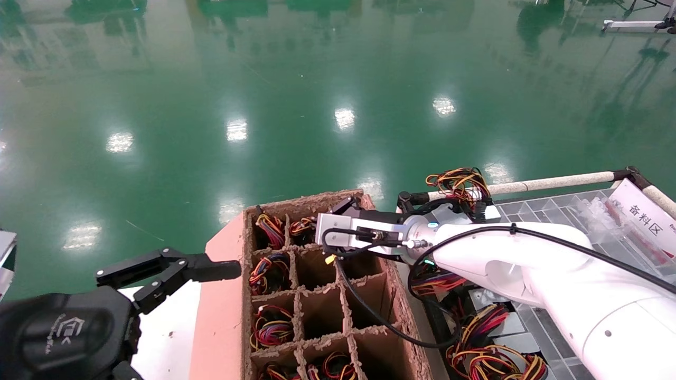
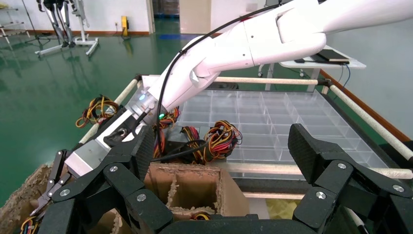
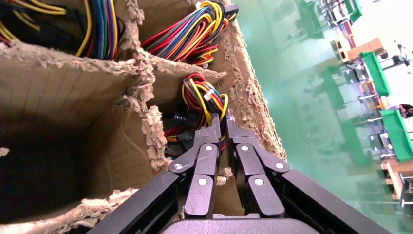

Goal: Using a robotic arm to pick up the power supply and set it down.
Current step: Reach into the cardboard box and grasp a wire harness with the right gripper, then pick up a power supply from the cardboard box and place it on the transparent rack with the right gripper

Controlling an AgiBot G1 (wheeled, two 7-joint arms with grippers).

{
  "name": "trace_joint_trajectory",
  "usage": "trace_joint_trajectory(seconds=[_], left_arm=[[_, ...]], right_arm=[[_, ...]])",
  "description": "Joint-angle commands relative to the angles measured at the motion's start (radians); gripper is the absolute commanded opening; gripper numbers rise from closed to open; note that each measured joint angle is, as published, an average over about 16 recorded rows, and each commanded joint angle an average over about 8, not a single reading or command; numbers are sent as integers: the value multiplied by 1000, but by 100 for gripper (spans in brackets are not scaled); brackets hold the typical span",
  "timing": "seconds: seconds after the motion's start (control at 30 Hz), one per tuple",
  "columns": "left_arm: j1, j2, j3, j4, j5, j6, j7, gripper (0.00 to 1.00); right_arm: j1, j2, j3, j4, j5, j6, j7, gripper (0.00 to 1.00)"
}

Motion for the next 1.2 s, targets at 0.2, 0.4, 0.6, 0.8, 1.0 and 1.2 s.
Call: trace_joint_trajectory(seconds=[0.2, 0.4, 0.6, 0.8, 1.0, 1.2], left_arm=[[0, 0, 0, 0, 0, 0, 0, 100], [0, 0, 0, 0, 0, 0, 0, 100], [0, 0, 0, 0, 0, 0, 0, 100], [0, 0, 0, 0, 0, 0, 0, 100], [0, 0, 0, 0, 0, 0, 0, 100], [0, 0, 0, 0, 0, 0, 0, 100]], right_arm=[[8, 1, 2, -10, 41, -4, 3, 0], [25, 2, 14, -28, 85, -5, 8, 0], [47, 3, 37, -51, 141, -13, 15, 0], [73, 7, 75, -86, 214, -39, 31, 0], [111, 15, 119, -137, 288, -81, 45, 0], [161, 43, 159, -191, 346, -153, 49, 0]])
